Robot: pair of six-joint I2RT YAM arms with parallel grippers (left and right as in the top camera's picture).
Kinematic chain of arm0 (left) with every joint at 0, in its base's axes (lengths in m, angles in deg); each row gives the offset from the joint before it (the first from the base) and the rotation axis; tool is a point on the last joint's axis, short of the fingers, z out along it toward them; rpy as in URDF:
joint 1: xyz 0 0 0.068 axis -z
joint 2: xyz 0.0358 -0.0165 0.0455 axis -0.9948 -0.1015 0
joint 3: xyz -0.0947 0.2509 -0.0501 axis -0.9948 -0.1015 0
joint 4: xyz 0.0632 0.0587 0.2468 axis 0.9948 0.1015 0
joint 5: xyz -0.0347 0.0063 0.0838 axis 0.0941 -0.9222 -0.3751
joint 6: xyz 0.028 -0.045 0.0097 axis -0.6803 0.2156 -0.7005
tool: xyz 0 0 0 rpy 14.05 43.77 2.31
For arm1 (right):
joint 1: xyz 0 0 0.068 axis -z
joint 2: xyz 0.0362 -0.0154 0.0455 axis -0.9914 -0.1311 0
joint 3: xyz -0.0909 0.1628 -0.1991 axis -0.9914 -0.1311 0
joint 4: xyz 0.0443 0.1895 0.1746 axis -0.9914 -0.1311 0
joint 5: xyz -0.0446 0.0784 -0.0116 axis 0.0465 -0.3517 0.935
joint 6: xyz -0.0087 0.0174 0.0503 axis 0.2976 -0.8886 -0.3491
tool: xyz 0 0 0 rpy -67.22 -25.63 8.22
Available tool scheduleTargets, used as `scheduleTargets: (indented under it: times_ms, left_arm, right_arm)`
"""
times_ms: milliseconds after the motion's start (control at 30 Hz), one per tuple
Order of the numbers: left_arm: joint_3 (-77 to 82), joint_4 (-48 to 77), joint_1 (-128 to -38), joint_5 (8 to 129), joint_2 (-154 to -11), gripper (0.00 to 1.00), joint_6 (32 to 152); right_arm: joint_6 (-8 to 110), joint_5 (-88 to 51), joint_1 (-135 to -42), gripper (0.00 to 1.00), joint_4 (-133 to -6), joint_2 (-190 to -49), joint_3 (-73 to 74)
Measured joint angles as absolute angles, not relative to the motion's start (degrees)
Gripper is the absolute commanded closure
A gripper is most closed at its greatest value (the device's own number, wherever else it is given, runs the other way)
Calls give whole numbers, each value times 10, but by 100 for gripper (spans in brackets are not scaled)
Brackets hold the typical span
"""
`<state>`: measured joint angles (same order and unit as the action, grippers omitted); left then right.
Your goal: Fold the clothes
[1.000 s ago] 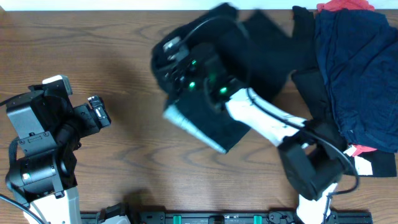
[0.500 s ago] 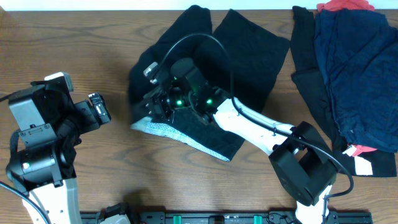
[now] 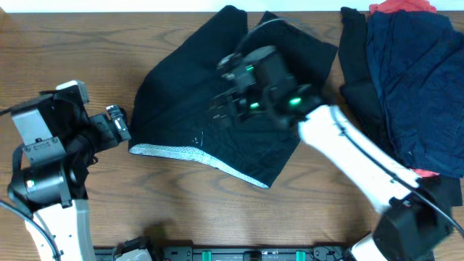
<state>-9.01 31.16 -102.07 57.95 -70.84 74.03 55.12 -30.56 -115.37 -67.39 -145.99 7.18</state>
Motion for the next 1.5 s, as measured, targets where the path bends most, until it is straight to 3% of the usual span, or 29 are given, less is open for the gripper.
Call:
scheduleTargets:
  times_ms: [200, 533, 600, 700, 800, 900, 933, 967, 1033, 1400, 1500]
  left_arm:
    - [-91, 347, -1004, 623, -773, 21, 759]
    - [-91, 318, -948, 637, -943, 26, 770]
    - [-91, 308, -943, 637, -975, 27, 770]
    - [-91, 291, -940, 639, -1015, 29, 770]
    - [-91, 273, -940, 639, -1044, 35, 772]
    - [-91, 256, -940, 640, -1065, 46, 773]
    - [-91, 251, -940, 640, -1070, 50, 774]
    - [-91, 243, -940, 640, -1074, 61, 774]
    - [-91, 232, -940, 640, -1082, 74, 775]
    - [-91, 213, -940, 641, -1129, 81, 772]
    - [-91, 213, -940, 641, -1137, 91, 775]
  right_arm:
    - [579, -231, -1107, 2, -760, -1462, 72]
    - [606, -180, -1067, 5, -769, -1462, 72]
    - [608, -176, -1066, 10, -771, -1462, 72]
    - [612, -173, -1066, 32, -778, -1462, 72]
    - [614, -169, -1066, 79, -784, -1463, 72]
    - [613, -169, -1066, 96, -792, -1473, 71]
    - [612, -169, -1066, 98, -795, -1479, 70]
    - [608, -171, -1066, 99, -798, -1489, 70]
    - [608, -176, -1066, 99, -801, -1511, 69]
    - [608, -191, -1066, 98, -801, -1544, 59]
    - [608, -193, -1067, 99, -801, -1544, 59]
